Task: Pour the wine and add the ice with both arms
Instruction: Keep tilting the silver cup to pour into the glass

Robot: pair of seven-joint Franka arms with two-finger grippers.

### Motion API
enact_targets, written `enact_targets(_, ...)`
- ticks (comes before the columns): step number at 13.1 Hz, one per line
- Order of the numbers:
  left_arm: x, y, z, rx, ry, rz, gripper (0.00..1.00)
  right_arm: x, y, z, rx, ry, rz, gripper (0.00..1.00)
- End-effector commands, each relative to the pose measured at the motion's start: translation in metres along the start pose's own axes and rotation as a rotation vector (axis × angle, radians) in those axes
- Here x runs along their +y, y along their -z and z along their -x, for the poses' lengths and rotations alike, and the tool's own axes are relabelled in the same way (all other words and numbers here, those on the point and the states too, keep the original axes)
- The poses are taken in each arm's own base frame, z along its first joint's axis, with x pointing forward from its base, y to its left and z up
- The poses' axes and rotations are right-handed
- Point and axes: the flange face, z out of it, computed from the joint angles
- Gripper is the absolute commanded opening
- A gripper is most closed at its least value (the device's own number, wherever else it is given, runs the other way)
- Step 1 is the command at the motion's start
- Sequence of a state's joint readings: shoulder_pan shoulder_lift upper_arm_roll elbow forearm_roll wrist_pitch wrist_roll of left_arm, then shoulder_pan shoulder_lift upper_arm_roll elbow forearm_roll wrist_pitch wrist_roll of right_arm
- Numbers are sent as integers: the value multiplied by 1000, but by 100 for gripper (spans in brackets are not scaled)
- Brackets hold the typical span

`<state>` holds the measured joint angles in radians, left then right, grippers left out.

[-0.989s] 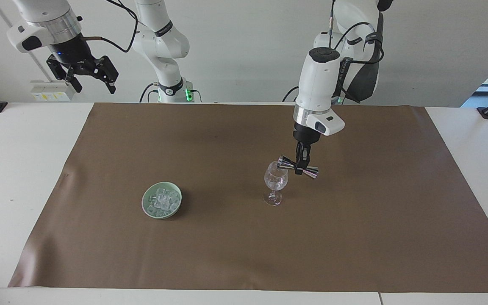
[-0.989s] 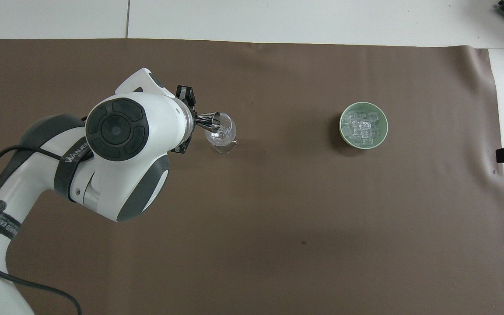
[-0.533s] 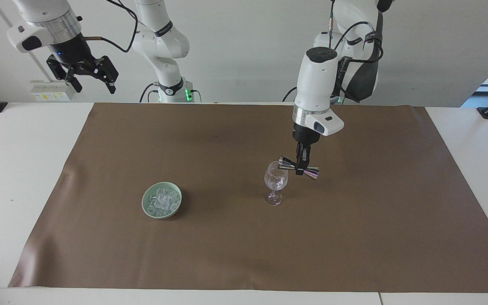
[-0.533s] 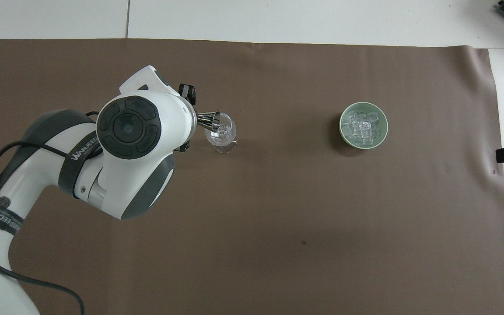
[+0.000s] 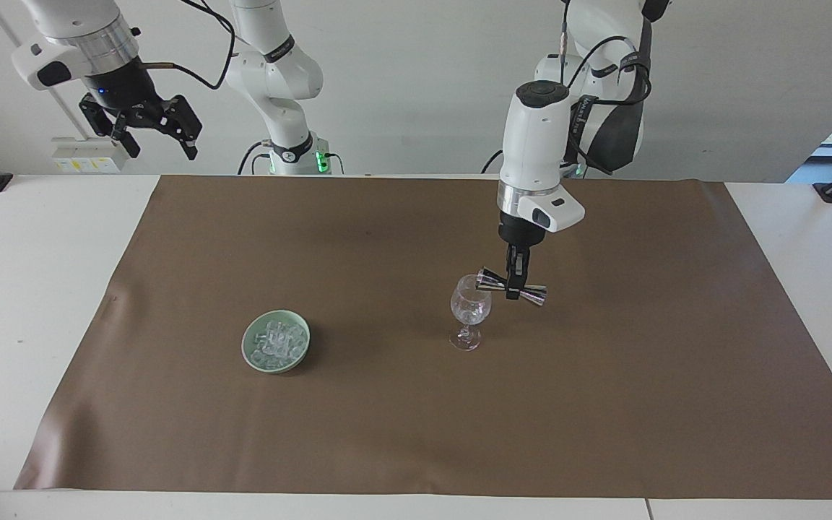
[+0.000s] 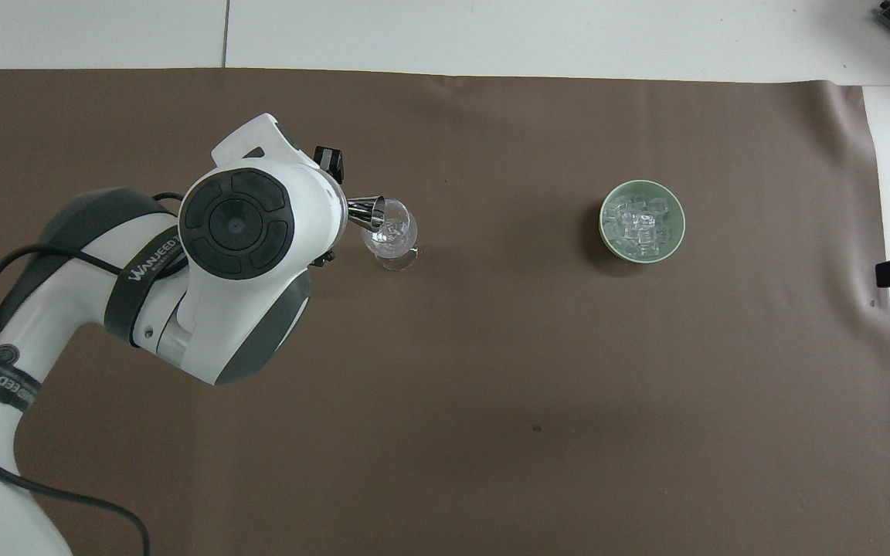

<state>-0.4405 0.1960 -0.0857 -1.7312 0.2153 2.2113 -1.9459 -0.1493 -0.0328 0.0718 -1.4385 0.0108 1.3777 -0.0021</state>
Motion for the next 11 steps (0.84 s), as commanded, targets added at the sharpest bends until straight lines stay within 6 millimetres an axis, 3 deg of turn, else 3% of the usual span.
enact_targets(1, 4, 3, 4, 30, 12, -4, 0, 0, 0, 4, 2, 12, -12, 100)
enact_targets(11, 7, 6, 14, 75, -15, -2, 0, 4, 0, 4, 5, 3, -13, 100)
